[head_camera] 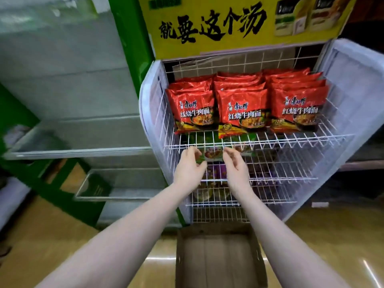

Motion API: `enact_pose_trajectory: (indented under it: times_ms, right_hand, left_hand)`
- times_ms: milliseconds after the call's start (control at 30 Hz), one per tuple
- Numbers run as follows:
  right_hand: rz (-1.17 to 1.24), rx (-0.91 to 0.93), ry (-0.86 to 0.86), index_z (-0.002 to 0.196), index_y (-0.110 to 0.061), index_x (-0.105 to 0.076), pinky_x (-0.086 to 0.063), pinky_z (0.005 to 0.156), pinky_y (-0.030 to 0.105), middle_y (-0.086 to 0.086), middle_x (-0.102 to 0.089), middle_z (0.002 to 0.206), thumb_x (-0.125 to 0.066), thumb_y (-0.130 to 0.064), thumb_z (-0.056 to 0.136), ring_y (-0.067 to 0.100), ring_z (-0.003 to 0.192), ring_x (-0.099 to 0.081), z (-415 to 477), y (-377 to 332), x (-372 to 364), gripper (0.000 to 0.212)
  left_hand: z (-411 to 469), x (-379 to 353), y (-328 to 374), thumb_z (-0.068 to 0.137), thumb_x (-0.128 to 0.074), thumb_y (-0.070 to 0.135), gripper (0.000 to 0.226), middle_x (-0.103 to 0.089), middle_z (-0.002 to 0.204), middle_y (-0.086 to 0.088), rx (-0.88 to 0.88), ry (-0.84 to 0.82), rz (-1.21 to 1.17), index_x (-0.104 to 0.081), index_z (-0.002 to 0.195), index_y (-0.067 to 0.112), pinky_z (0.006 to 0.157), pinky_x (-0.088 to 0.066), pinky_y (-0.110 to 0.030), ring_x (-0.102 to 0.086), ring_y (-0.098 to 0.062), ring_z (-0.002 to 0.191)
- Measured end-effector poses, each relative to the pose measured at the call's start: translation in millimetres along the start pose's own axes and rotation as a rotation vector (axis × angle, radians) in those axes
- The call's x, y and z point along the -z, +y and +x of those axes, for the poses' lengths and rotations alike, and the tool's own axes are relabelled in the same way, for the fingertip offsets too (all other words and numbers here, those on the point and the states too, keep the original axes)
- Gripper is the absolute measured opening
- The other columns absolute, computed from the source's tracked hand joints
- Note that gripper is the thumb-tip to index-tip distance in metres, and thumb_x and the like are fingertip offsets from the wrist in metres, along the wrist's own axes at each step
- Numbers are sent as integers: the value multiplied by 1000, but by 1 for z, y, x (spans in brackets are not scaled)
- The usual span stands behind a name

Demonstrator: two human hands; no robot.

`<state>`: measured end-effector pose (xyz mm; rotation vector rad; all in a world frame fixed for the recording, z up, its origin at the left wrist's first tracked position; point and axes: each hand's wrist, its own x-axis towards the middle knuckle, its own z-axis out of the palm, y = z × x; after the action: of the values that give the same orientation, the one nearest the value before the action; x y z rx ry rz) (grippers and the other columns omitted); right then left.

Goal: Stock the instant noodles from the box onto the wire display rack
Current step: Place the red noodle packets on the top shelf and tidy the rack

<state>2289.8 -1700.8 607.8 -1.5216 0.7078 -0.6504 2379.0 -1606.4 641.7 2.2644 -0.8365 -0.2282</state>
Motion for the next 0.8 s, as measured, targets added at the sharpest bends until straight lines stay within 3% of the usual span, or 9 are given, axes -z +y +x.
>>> enact_pose_trajectory:
  times_ms: [233,367,533,667,800]
  right_hand:
    - [-85,-16,-11,122,-19,-54,-36,82,16,-14,-55,107,-43,-28,99,2,100,-50,-1,7,-22,27]
    - [-166,-65,22,122,-19,-53,-35,84,20,-10,-55,109,-43,-29,99,6,103,-50,-3,28,-43,28]
    - [-260,-115,104,125,-14,-52,-36,82,19,-8,-53,107,-42,-26,99,7,99,-49,14,63,-66,30]
    - [-319,-94,173,123,-14,-52,-34,75,22,-6,-54,103,-42,-27,99,10,93,-49,57,97,-80,29]
    - [-265,-21,246,121,-10,-54,-34,85,20,3,-59,113,-47,-23,97,17,105,-53,107,144,-87,28]
  left_hand:
    - [5,6,-19,89,-57,22,20,-50,111,-2,-44,-106,38,-50,106,15,81,-51,-35,-54,-16,86]
    - [16,-3,-51,89,-58,22,28,-51,113,-5,-46,-159,51,-51,113,12,82,-42,-27,-51,-18,96]
    - [39,-30,-99,89,-58,23,39,-50,123,-8,-61,-252,52,-46,124,11,93,-43,-32,-51,-23,112]
    - [77,-64,-135,88,-58,26,56,-41,136,-14,-69,-245,68,-35,136,11,103,-41,-39,-46,-28,122]
    - [123,-101,-158,88,-59,26,67,-28,145,-13,-8,-133,64,-23,143,13,110,-32,-37,-33,-28,133]
